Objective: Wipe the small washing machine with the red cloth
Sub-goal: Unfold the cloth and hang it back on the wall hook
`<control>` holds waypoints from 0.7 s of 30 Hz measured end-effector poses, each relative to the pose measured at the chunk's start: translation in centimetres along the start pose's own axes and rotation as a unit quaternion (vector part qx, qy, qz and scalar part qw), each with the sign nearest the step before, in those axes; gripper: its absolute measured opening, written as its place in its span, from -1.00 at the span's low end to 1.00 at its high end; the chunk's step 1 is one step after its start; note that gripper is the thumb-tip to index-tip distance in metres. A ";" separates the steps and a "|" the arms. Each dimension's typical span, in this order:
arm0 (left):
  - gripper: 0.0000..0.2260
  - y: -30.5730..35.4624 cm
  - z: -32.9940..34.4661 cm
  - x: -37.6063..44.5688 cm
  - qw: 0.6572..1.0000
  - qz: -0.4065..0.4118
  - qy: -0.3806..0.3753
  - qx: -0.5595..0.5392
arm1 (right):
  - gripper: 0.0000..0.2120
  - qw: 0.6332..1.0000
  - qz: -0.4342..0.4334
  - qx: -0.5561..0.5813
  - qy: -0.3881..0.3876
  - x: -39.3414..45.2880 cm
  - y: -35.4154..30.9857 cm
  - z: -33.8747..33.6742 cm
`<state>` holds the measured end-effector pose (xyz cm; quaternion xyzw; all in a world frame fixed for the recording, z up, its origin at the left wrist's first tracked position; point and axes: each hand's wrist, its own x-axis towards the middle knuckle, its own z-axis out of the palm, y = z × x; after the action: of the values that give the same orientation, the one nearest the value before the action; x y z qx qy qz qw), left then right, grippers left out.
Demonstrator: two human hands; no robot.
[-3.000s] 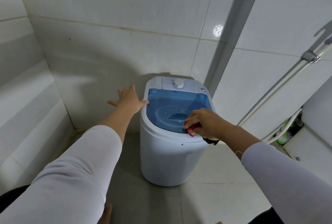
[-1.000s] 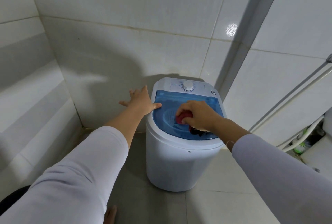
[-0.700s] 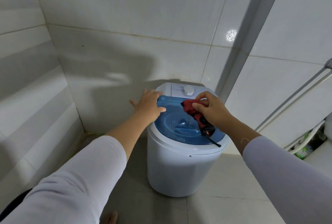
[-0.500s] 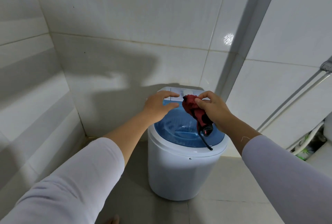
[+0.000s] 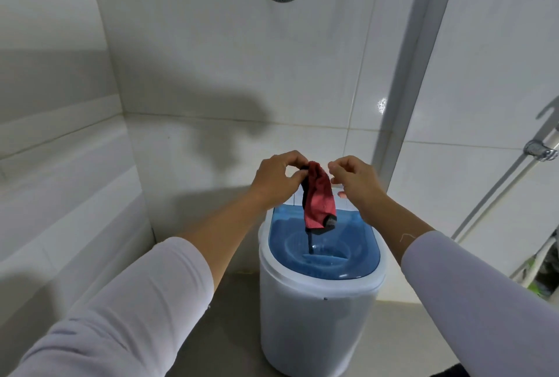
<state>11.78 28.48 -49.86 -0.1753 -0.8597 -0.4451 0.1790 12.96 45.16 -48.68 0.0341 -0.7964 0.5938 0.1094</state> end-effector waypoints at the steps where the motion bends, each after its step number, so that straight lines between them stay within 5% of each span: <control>1: -0.94 0.3 -0.5 0.1 1.000 -0.003 0.006 0.013 | -0.86 1.000 -0.017 -0.001 0.010 0.0 -0.6 0.0; 9: -0.87 1.3 -5.1 1.0 0.989 -0.041 0.083 0.112 | -0.79 0.997 -0.063 0.007 -0.047 0.4 -5.2 1.6; 21: -0.93 -4.9 -10.9 4.6 0.993 -0.073 0.047 0.077 | -0.93 0.990 -0.034 0.003 -0.140 7.4 -6.5 10.7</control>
<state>7.13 17.44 -45.30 -0.0769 -0.8922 -0.3977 0.1996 5.54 33.63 -43.90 0.1442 -0.8003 0.5818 0.0163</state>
